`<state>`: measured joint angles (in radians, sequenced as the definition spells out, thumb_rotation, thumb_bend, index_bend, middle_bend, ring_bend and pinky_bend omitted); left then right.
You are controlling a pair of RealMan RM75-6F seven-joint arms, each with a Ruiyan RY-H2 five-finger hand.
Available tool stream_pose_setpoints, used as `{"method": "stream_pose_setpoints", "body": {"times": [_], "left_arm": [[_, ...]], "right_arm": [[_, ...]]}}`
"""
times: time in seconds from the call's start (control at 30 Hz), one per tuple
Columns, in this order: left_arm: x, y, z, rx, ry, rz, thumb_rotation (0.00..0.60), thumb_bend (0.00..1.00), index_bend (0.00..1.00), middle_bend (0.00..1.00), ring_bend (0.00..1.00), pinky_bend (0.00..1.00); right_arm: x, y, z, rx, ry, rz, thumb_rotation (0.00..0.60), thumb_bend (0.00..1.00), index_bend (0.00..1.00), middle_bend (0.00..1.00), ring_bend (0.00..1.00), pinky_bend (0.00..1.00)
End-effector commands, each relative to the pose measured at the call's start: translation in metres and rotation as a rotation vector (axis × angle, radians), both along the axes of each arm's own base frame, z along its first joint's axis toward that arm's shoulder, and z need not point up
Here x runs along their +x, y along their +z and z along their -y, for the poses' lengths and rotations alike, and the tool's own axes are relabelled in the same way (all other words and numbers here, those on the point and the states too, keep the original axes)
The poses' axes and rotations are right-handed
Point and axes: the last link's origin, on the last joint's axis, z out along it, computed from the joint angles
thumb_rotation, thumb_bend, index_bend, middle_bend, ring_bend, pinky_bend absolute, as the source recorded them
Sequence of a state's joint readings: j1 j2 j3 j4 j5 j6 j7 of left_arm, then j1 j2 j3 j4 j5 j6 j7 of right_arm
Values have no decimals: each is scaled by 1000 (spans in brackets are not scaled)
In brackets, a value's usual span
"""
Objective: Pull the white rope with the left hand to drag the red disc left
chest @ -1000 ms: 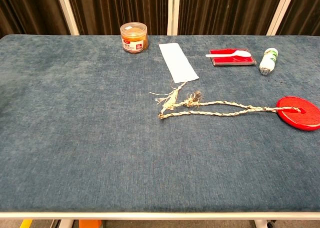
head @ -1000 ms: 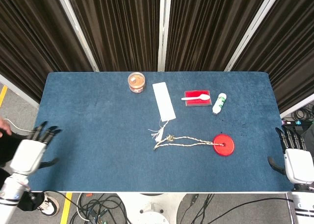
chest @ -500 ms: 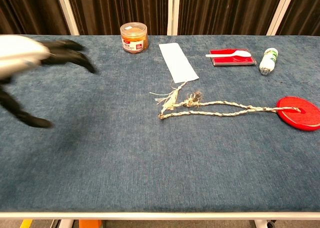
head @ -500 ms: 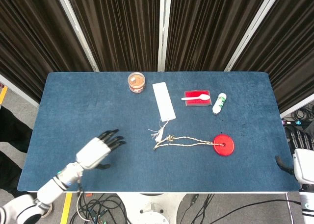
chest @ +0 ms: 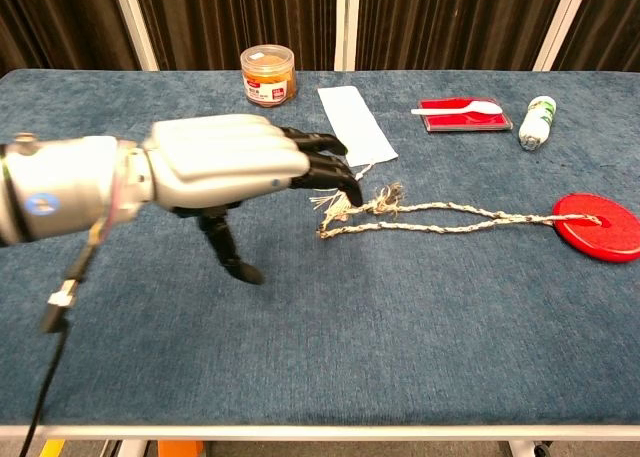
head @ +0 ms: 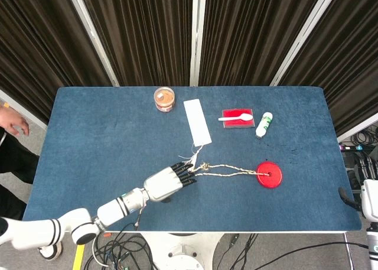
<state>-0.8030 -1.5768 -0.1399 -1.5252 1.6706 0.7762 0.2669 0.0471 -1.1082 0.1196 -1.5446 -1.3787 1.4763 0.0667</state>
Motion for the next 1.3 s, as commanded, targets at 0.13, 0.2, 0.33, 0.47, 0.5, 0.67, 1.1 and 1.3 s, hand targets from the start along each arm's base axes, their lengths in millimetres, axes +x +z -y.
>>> {"method": "stream_pose_setpoints", "body": {"times": [0.13,0.2,0.33,0.47,0.5,0.67,1.1,1.3], "left_arm": [[10,-23,-12,-23,-15,-48,600,66,185,144,0,145],[8,-28,-17,-16,-26,-81,600,66,184,144,0,145],[4,-31,-23,0,-26,-111,600,66,182,145,0,145],[0,-30,-24,7,-29,-127,600,67,176,159,0,145],[-1,-30,-23,7,-29,-128,600,67,175,161,0,145],[-2,-32,-25,17,-32,-137,600,67,175,181,0,145],[-31,-27,-35,31,19,-206,600,68,153,268,0,150],[-48,-13,-39,50,48,-238,600,75,153,554,130,172]], "right_arm": [[-5,3,-2,-10,-12,3,600,188,0,0,0,0],[-7,5,-2,-14,-18,6,600,188,0,0,0,0],[-11,7,-4,-20,-26,8,600,188,0,0,0,0],[-14,8,-4,-22,-32,10,600,188,0,0,0,0],[-15,8,-4,-22,-34,10,600,188,0,0,0,0],[-15,5,-4,-15,-34,9,600,188,0,0,0,0],[-13,1,-3,-2,-36,3,600,190,0,0,0,0],[-11,-2,-1,3,-34,1,600,196,0,0,0,0]]}}
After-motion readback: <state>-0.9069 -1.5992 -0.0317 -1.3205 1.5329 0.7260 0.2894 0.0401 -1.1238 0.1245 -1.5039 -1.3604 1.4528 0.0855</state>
